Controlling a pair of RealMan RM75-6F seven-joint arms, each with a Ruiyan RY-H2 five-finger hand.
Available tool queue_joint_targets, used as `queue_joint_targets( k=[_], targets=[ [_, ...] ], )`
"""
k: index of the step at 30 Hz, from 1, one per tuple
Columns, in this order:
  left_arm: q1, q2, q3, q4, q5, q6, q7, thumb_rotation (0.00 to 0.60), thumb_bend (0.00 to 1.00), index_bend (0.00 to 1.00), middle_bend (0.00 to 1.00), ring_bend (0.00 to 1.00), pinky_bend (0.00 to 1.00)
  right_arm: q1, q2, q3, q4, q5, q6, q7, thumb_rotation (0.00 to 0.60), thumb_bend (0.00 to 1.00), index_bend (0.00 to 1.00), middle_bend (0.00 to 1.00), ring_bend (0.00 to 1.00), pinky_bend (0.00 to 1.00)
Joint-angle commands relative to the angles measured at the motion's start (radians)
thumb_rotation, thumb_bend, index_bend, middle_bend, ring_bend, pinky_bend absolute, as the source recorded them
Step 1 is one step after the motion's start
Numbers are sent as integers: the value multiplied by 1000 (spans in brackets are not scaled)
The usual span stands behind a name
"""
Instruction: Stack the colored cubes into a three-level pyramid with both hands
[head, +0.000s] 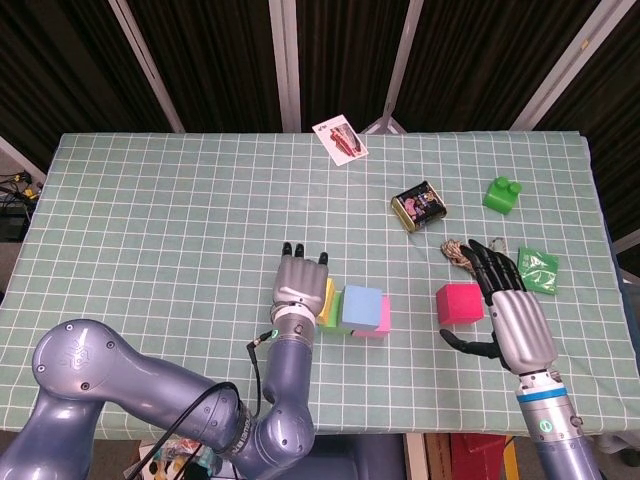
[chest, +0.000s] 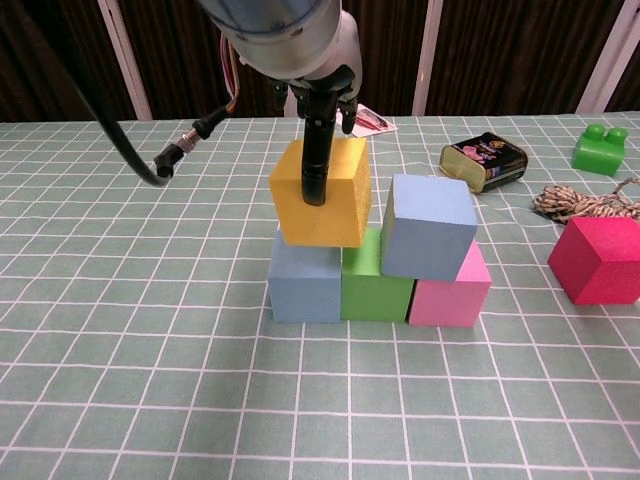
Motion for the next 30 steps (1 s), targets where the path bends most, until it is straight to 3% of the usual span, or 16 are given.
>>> queue_joint_targets(
  k=[1,30],
  targets=[
    [-8,-10,-20,20,-11,11,23,600,396,0,524,47,52,0,0,0,0,0,0,0,600,167,0,0,0,0],
    [-18,-102,-85,102,14,42,123,600,401,0,531,48,52,6,-9,4,9,9,-4,4,600,167,0,0,0,0]
  ],
)
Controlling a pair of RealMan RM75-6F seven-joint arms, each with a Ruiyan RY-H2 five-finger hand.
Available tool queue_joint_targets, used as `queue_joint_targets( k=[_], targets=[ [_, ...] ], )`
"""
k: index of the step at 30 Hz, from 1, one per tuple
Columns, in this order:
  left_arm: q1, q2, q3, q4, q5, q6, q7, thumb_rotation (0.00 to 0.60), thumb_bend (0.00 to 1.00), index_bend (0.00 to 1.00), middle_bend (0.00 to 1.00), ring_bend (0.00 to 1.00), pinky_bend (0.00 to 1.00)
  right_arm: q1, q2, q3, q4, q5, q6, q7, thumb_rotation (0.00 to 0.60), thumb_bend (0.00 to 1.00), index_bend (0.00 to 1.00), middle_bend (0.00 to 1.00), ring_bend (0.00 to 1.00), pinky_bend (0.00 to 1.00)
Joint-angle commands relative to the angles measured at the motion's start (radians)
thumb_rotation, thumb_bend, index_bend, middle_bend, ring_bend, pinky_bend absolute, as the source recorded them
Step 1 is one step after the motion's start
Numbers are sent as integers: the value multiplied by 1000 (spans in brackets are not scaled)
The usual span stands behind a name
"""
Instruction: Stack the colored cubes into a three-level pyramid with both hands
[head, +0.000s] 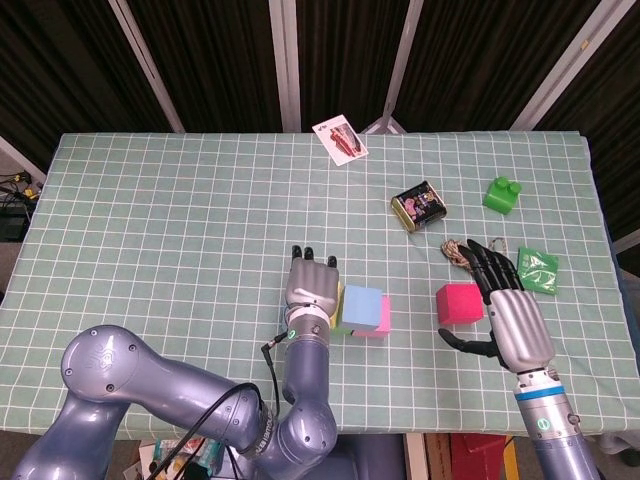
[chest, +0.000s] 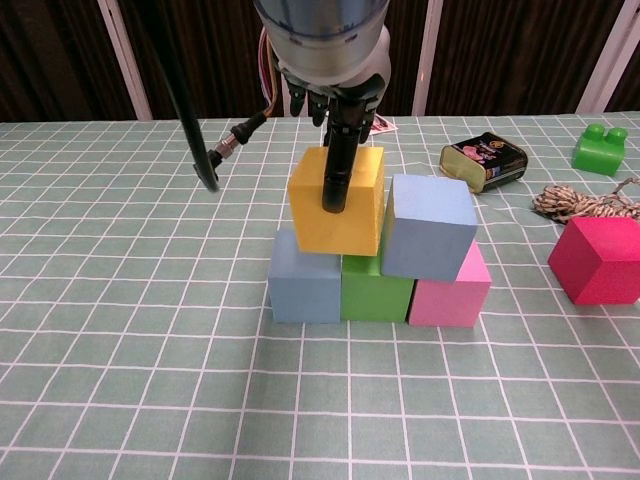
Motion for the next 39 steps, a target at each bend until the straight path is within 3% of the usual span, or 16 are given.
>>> queue_joint_targets(
  k=[1,39],
  targets=[
    [-2,-9,-3,7,3,5,7,600,401,0,532,48,52,0,2,0,-1,0,0,1,600,168,0,0,0,0],
    [-5,-110,-27,131,63,28,84,600,403,0,546,59,52,0,7,-5,-4,-2,-9,12,600,166,0,0,0,0]
  ],
)
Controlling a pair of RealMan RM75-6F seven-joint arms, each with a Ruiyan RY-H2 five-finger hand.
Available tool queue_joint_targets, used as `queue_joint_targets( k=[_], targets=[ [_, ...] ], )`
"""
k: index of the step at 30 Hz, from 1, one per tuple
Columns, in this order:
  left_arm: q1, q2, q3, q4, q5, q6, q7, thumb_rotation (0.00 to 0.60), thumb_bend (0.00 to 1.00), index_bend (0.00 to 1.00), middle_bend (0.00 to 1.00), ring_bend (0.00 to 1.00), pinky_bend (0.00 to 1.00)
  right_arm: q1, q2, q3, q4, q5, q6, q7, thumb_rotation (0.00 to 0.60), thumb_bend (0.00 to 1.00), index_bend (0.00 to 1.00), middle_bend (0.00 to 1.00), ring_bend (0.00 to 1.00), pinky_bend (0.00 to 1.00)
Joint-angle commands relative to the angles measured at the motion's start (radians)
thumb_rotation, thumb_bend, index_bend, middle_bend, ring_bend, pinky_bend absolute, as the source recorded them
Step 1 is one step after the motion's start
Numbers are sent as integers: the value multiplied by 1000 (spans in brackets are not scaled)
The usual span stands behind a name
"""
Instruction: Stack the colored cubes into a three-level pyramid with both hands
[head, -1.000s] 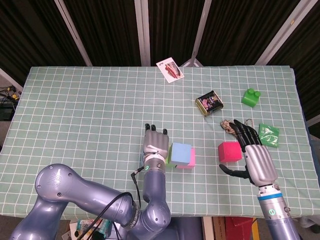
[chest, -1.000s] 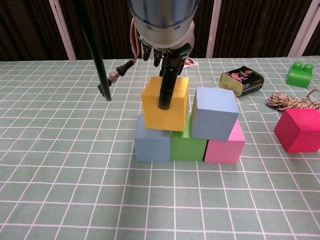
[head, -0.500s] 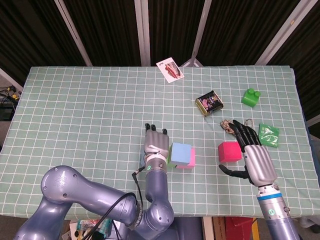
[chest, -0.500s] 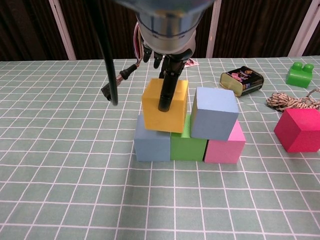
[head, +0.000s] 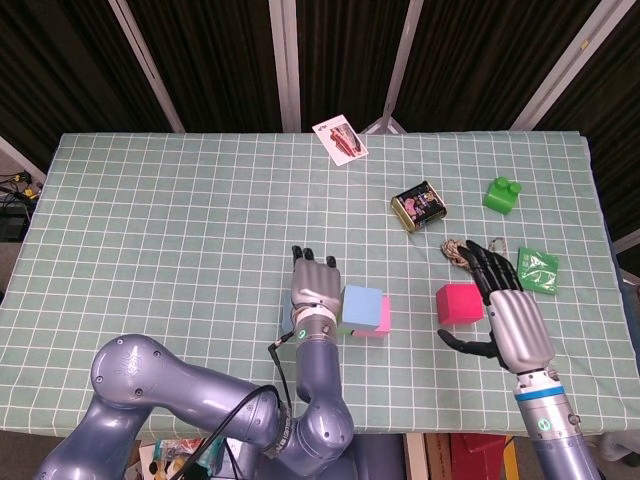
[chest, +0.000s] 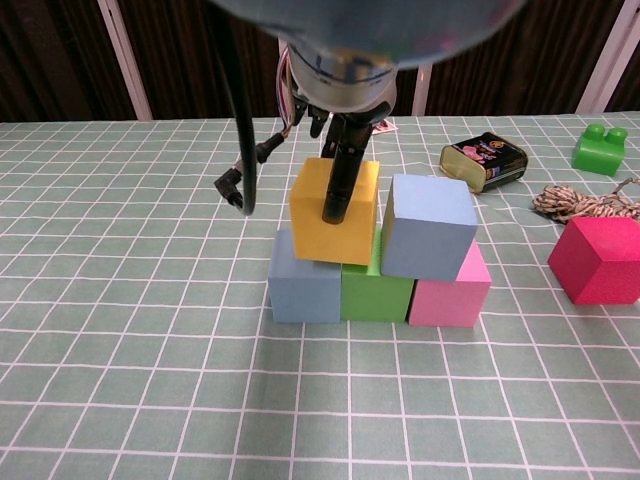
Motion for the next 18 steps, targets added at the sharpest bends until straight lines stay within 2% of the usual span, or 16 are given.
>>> queue_joint_targets(
  k=[1,18],
  targets=[
    [1,-6,-2,5,3,-2,1,600,403,0,547,59,52,1,0,-1,0,-1,-1,-2,600,167,0,0,0,0],
    [-24,-44,-37,60,13,26,34,600,398,0,601,91,73,-1,1,-2,-1,-5,-1,5,600,168,0,0,0,0]
  ],
)
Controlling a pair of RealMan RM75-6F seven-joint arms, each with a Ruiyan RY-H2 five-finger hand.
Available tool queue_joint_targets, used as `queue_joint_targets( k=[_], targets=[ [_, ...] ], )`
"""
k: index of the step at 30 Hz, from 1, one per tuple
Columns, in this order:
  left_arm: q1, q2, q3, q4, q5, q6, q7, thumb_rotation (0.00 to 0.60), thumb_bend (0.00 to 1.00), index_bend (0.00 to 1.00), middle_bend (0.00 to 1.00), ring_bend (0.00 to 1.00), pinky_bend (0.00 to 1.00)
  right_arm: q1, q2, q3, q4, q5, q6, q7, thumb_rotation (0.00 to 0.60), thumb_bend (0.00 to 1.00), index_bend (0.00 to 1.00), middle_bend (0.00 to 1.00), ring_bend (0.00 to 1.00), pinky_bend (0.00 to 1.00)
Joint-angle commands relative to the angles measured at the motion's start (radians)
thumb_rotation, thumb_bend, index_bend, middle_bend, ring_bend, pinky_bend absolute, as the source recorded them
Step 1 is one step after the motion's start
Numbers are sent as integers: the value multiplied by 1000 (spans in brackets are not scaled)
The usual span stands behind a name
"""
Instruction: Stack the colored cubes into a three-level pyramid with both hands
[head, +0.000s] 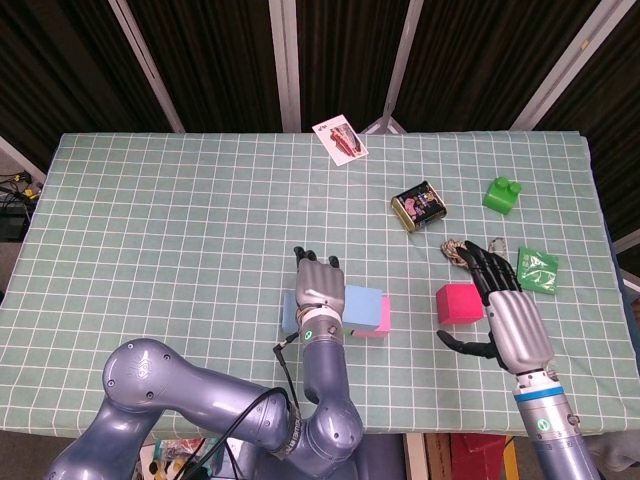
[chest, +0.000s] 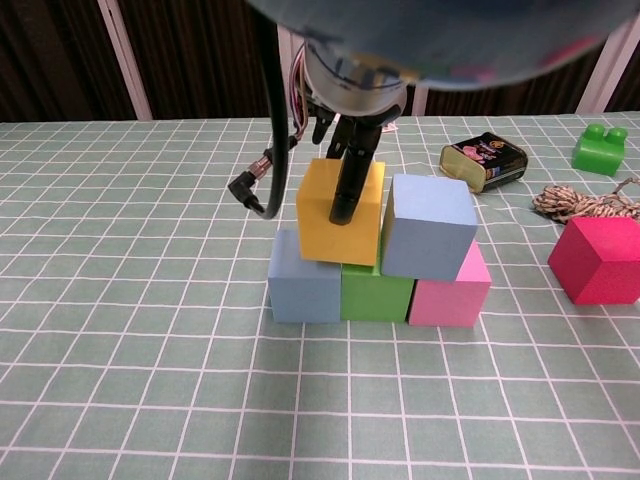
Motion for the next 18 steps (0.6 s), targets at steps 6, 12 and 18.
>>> queue_joint_targets(
  k=[6,12,18],
  targets=[
    [-6,-15,-25,18,-6,8,12,600,396,0,603,91,73,-1,2,-2,-3,-4,0,1,600,167,0,0,0,0],
    [-7,-27,-32,28,-4,9,20,600,396,0,605,95,73,-3,4,-3,-4,-5,0,2,600,168,0,0,0,0],
    [-5,-36,-36,36,3,7,25,600,396,0,608,100,73,-3,5,-3,-4,-5,1,2,600,167,0,0,0,0]
  ],
)
